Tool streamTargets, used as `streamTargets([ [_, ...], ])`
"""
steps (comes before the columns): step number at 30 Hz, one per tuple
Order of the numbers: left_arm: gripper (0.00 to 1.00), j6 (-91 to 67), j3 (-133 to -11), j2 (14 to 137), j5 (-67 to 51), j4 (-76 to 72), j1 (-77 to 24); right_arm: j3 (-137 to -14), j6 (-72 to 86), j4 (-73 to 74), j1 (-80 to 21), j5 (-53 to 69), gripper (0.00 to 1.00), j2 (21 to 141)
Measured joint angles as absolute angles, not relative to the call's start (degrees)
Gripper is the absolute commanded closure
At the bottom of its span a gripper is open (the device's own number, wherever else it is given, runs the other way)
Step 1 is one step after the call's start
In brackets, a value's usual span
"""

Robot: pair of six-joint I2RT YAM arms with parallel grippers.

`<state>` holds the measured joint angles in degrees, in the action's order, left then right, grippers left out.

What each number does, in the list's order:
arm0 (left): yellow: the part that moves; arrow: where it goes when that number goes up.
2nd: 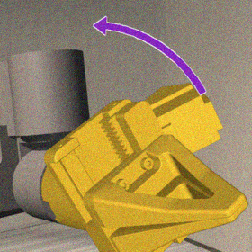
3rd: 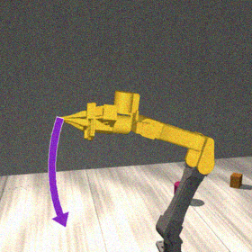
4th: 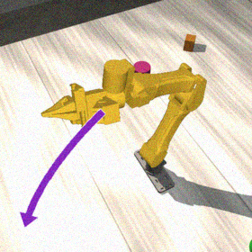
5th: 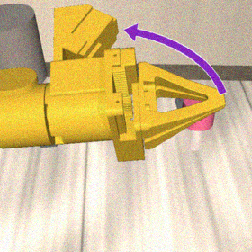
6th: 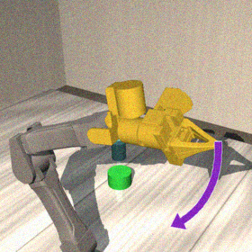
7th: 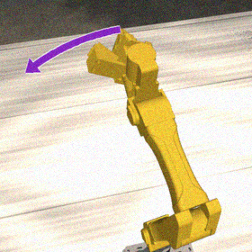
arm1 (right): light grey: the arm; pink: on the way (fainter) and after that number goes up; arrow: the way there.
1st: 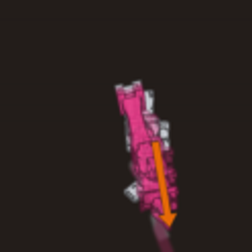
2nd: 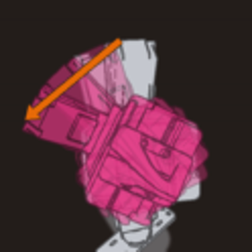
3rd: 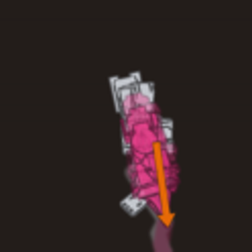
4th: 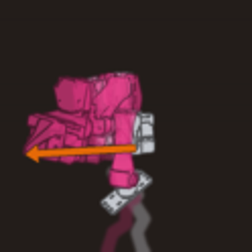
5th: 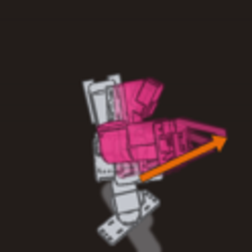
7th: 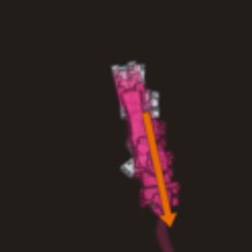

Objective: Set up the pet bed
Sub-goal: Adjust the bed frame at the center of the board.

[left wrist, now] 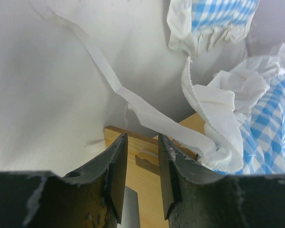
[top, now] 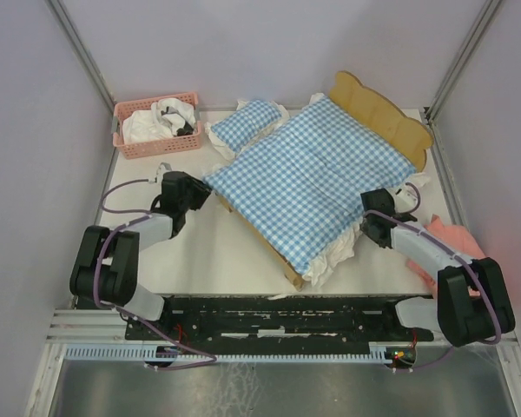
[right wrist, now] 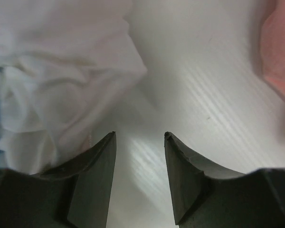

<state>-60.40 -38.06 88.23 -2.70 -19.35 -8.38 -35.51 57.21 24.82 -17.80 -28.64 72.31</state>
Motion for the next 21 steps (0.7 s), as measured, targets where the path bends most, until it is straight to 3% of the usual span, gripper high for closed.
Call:
streamTargets([
  [11, 0.58, -62.2, -29.3, 79.6, 7.3, -21.4, -20.6, -46.9, 41.8, 27.5, -3.4, -27.1, 0.43, 84.6],
  [21, 0.35, -58.2, -30.7, 65.7, 8.7, -5.4, -24.5, -59.1, 38.6, 29.1, -2.0, -27.4, 0.41, 88.1],
])
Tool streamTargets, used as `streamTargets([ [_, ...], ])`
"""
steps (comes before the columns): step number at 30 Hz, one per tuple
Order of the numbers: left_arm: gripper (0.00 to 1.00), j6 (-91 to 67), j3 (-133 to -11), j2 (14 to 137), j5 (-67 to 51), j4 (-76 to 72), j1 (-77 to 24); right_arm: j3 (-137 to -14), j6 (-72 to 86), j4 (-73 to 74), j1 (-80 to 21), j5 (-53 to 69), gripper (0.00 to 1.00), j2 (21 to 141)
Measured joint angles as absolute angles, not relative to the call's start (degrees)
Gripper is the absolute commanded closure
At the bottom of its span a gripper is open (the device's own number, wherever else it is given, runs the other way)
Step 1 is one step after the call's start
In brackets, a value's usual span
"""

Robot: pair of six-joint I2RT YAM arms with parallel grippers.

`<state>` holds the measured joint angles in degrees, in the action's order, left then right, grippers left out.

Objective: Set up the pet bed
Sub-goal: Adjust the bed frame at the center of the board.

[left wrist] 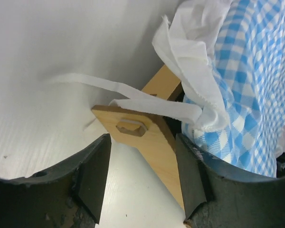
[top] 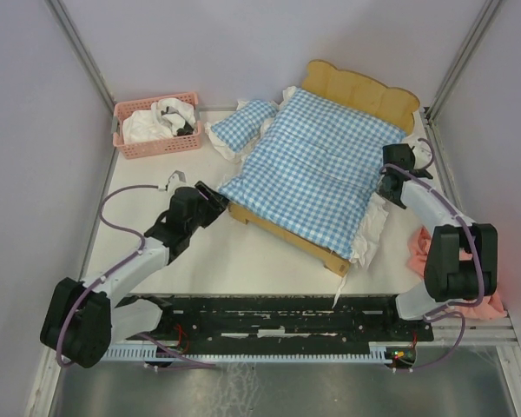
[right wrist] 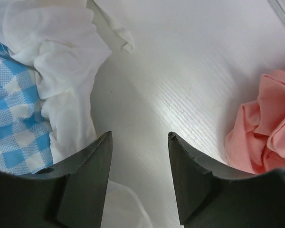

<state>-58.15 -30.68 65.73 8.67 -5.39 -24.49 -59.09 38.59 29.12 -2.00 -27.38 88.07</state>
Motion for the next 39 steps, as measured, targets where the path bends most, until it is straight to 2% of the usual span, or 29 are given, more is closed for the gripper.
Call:
streamTargets([
  [4, 0.36, -55.5, -34.9, 64.7, 9.9, -0.3, -21.5, -60.6, 38.0, 31.4, -2.0, -28.6, 0.41, 87.6],
  [10, 0.39, -54.1, -38.6, 67.0, 6.6, 1.1, -9.1, -61.0, 35.6, 35.3, -2.0, -25.2, 0.43, 82.8],
  [15, 0.42, -49.4, -47.2, 76.2, 0.8, 1.7, -7.9, -61.8, 33.1, 38.2, -2.0, -19.4, 0.42, 75.9],
  [20, 0.42, -45.0, -53.2, 84.3, -4.7, 1.2, -7.9, -61.6, 31.7, 38.2, -2.5, -9.0, 0.41, 63.5],
  [25, 0.5, -44.5, -51.6, 88.3, -8.5, -3.1, -7.2, -58.2, 34.8, 36.2, -4.2, -1.4, 0.43, 52.1],
  [30, 0.52, -45.7, -50.1, 94.8, -13.3, -8.9, -8.2, -53.5, 39.7, 36.5, -4.8, 4.3, 0.44, 47.5],
  [32, 0.53, -47.0, -48.5, 96.9, -15.8, -11.4, -9.0, -51.7, 41.8, 36.7, -4.9, 7.6, 0.47, 47.2],
  [39, 0.53, -49.4, -43.9, 98.0, -18.9, -14.0, -12.2, -47.5, 51.1, 38.1, -8.3, 14.4, 0.48, 41.7],
])
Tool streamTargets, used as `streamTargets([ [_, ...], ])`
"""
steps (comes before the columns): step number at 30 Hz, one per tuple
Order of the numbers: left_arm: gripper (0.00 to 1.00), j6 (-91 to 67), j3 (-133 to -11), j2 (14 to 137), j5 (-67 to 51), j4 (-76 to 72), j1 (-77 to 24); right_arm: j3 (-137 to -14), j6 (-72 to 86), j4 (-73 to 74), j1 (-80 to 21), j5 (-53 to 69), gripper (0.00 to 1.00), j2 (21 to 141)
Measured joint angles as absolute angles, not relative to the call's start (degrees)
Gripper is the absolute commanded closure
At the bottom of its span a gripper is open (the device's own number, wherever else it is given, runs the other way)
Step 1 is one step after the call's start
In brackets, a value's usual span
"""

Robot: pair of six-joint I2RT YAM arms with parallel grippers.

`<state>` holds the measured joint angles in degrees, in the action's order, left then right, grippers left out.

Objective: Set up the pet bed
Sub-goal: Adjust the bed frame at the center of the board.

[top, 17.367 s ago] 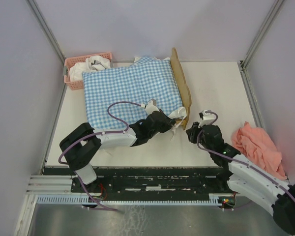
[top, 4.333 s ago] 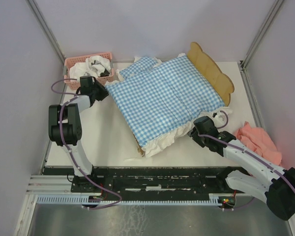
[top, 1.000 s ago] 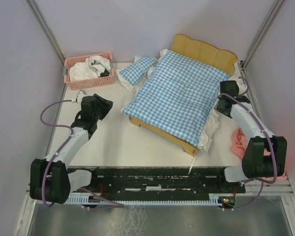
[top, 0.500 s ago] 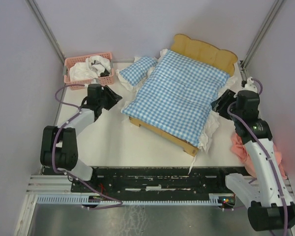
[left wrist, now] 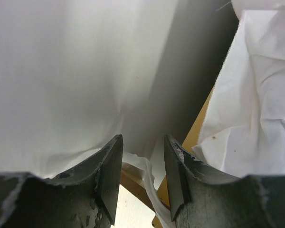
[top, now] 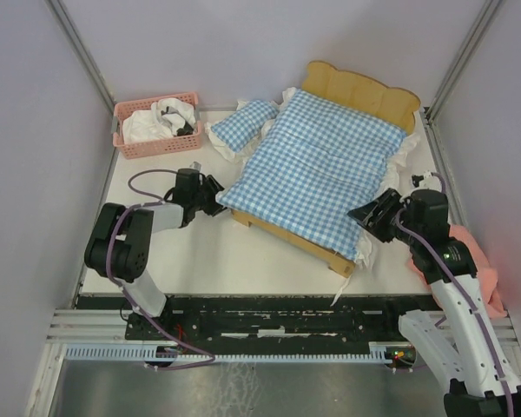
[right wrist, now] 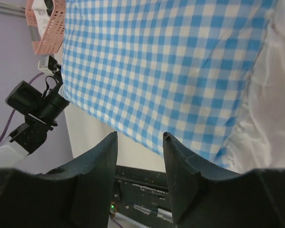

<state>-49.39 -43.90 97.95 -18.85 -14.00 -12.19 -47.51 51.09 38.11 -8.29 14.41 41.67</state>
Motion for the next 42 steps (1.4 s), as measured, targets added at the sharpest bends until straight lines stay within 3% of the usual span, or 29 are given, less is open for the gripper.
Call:
streamTargets([
  [4, 0.52, -50.4, -40.8, 96.3, -18.1, -16.9, -14.8, -46.3, 57.6, 43.0, -9.4, 12.5, 0.47, 38.7],
  [11, 0.53, -51.8, -32.8, 90.4, -16.6, -19.0, -21.8, -46.4, 66.4, 57.3, -9.4, -2.8, 0.47, 36.7],
  [21, 0.53, -55.4, -27.6, 80.1, -8.3, -19.3, -32.1, -53.3, 55.8, 55.5, -9.4, -12.4, 0.41, 38.3],
  [25, 0.53, -56.0, -25.7, 76.3, -5.3, -19.4, -36.2, -57.7, 44.5, 47.6, -9.4, -14.3, 0.29, 45.2],
  [33, 0.46, -55.9, -24.7, 69.5, 1.8, -14.0, -37.7, -69.8, 36.1, 36.9, -9.4, -14.3, 0.27, 65.2],
  [42, 0.37, -49.9, -31.9, 65.3, 9.5, -3.0, -37.7, -81.5, 29.4, 29.3, -6.5, -14.5, 0.16, 81.7],
])
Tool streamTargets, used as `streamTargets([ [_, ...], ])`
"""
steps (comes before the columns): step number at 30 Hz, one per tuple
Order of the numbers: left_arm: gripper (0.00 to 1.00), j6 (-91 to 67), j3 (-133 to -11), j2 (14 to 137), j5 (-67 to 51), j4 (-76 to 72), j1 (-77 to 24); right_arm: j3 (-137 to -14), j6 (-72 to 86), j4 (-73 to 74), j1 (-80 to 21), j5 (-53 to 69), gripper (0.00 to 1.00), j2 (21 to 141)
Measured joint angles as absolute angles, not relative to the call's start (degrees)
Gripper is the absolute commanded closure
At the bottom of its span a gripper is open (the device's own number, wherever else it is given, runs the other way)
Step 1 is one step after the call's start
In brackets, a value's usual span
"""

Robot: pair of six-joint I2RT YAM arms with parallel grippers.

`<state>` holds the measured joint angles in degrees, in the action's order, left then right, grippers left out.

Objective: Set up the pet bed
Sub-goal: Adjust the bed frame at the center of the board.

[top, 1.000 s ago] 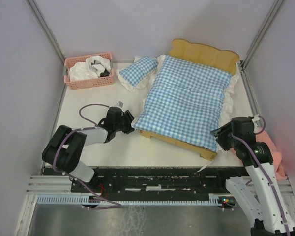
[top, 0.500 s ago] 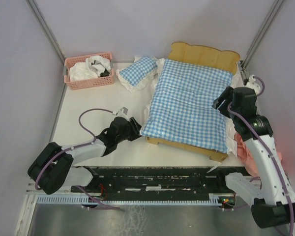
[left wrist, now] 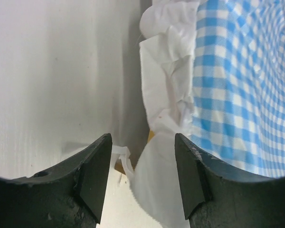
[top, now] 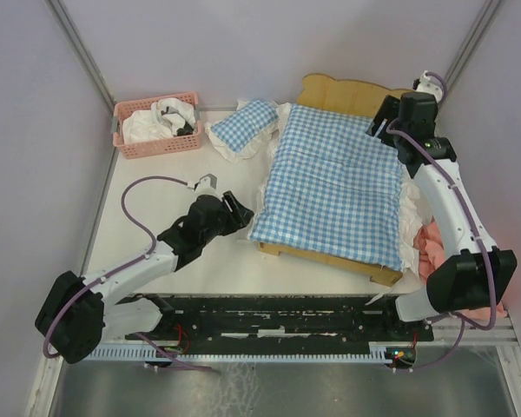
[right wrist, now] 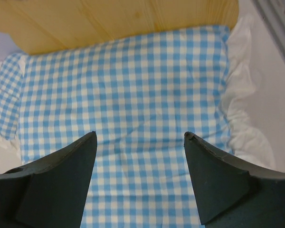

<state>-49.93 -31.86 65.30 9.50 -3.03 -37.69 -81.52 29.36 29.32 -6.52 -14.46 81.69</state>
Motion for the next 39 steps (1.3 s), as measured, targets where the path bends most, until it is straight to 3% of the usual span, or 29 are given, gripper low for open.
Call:
streamTargets([
  [9, 0.37, -43.1, -38.8, 67.9, 6.7, 0.4, -37.7, -97.8, 21.1, 26.2, 1.0, -12.5, 0.09, 94.1],
  [11, 0.37, -42.4, -39.7, 68.8, 5.8, 1.0, -37.7, -100.7, 20.9, 26.1, 3.0, -12.0, 0.01, 96.9],
  [17, 0.37, -42.0, -40.9, 70.6, 5.5, 2.2, -37.7, -102.9, 24.9, 23.2, 10.8, -4.4, 0.0, 103.5],
  [29, 0.46, -41.9, -40.8, 74.6, -2.1, 0.0, -37.5, -116.4, 31.1, 17.5, 15.7, 18.0, 0.12, 123.9],
  [39, 0.48, -42.5, -32.6, 70.5, -6.4, -3.0, -37.5, -117.9, 31.2, 9.8, 16.1, 31.6, 0.14, 126.9],
])
